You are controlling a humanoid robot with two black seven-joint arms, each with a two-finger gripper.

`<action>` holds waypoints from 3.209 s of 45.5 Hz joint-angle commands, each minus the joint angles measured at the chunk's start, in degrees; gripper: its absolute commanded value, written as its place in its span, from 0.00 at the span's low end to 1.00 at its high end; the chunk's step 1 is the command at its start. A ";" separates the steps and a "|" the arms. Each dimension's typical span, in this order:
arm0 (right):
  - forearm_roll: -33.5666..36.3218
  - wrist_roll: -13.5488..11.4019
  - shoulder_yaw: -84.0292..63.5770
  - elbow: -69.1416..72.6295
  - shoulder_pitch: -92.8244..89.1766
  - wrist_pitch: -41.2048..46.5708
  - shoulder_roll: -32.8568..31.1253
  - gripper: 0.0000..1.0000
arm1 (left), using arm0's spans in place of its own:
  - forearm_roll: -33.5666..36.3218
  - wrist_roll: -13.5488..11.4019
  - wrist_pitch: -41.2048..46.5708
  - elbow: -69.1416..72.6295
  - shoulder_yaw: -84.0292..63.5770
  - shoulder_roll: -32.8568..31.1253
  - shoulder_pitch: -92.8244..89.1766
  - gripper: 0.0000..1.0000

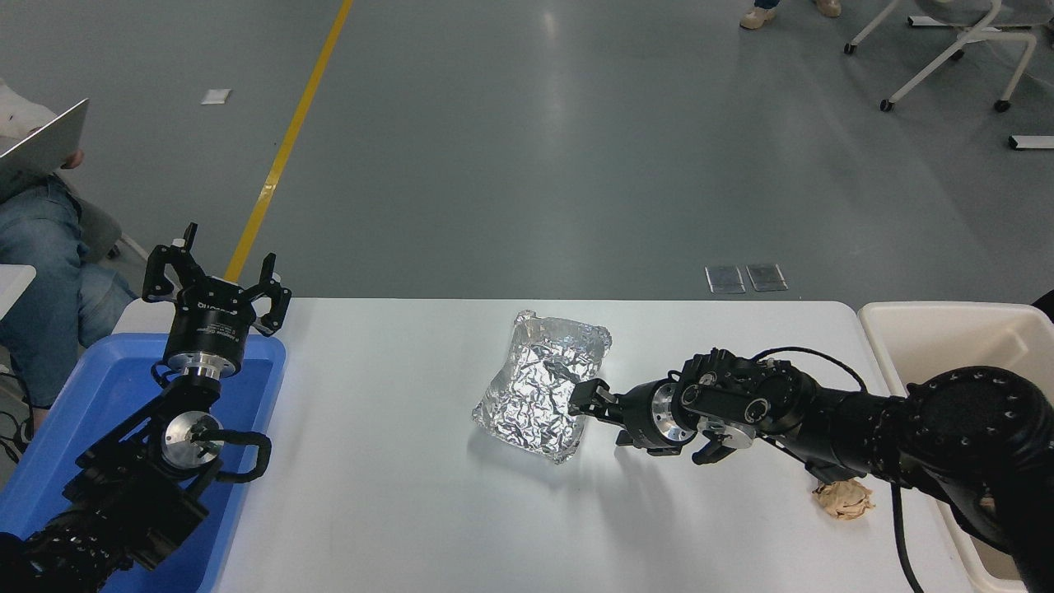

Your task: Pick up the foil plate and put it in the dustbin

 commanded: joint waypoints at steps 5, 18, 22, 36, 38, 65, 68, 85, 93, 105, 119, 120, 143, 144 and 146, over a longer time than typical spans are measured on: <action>-0.26 0.03 -0.70 -0.05 -0.40 -0.39 0.04 0.40 | 0.00 0.00 0.00 -0.02 0.00 -0.02 0.00 0.99; -0.26 0.12 -3.07 0.30 0.39 -0.39 0.04 0.14 | 0.00 0.00 0.00 0.07 0.00 -0.02 0.00 0.99; -0.26 0.12 -3.69 0.57 0.83 -0.04 0.04 0.00 | 0.00 0.00 0.00 -0.02 0.00 -0.02 0.00 0.99; -0.09 0.03 -4.92 3.11 8.38 1.45 0.04 0.00 | 0.00 0.00 0.00 -0.02 0.00 -0.02 0.00 0.99; -0.09 0.03 -5.01 3.90 9.88 2.06 -0.83 0.00 | 0.00 0.00 0.00 0.07 0.00 -0.02 0.00 0.99; 0.09 -0.50 -7.03 11.73 37.12 19.47 -12.26 0.00 | 0.00 0.00 0.00 -0.02 0.00 -0.02 0.00 0.99; 0.09 -0.50 -7.03 11.73 39.23 20.78 -12.35 0.00 | 0.00 0.00 0.00 -0.02 0.00 0.07 0.00 0.99; 0.44 -0.50 -7.12 11.64 44.51 22.99 -15.07 0.00 | 0.00 0.00 0.00 0.07 0.00 -0.02 0.00 0.99; 0.00 -0.59 -7.38 10.76 43.90 22.90 -17.18 0.00 | 0.00 0.00 0.00 -0.02 0.00 -0.02 0.00 0.99; -0.09 -0.59 -11.07 3.83 39.24 22.11 -23.86 0.00 | 0.00 0.00 0.00 -0.02 0.00 0.07 0.09 0.99; -0.17 -0.59 -11.78 -10.58 29.58 20.97 -32.21 0.00 | 0.00 0.00 0.00 -0.02 0.00 -0.02 0.00 0.99; -0.09 -0.59 -11.78 -11.73 28.70 20.79 -32.74 0.00 | 0.00 0.00 0.00 0.07 0.00 -0.02 0.09 0.99; 7.56 -0.67 -10.72 -26.24 4.97 11.13 -38.98 0.00 | 0.00 0.00 0.00 -0.01 0.00 0.07 0.09 0.99; 7.82 -0.68 -10.72 -26.33 4.01 10.43 -39.07 0.00 | 0.00 0.00 0.00 -0.02 0.00 -0.02 0.09 0.99; 8.44 -0.68 -10.63 -26.50 2.07 8.84 -39.16 0.00 | 0.00 0.00 0.00 -0.01 0.00 0.07 0.00 0.99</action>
